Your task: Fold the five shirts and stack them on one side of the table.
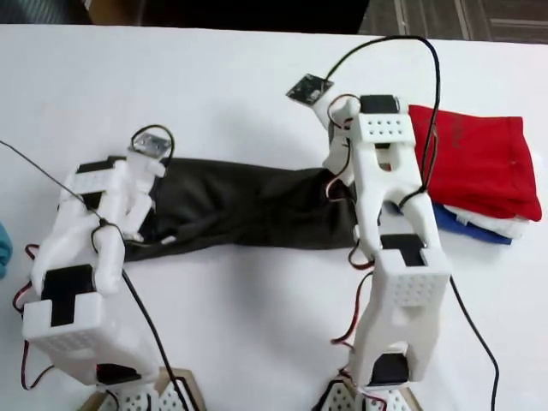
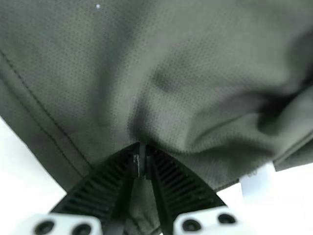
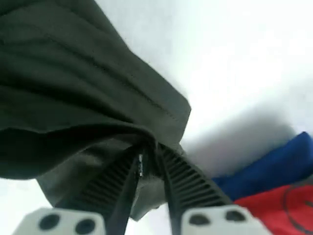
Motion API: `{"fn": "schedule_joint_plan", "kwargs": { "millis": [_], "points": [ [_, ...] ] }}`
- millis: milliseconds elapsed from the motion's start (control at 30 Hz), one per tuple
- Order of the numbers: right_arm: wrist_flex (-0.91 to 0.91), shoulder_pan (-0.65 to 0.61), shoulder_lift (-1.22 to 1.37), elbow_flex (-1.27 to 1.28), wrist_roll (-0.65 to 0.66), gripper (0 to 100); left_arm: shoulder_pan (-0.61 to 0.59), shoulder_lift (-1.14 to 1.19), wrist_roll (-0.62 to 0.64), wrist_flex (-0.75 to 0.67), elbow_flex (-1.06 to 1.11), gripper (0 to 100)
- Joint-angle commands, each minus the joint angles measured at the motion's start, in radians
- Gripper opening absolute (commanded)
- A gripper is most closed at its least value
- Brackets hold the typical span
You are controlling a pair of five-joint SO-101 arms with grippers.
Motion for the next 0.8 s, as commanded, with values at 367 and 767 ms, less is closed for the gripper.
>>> {"fn": "schedule_joint_plan", "kwargs": {
  "millis": [367,767],
  "points": [
    [0.242,0.031,-0.054,-0.117,0.000,3.3,0.011,0.008,0.000,-0.020,-0.002,3],
    [0.119,-0.099,-0.232,0.301,0.003,2.2,0.011,0.008,0.000,-0.028,-0.002,3]
  ]
}}
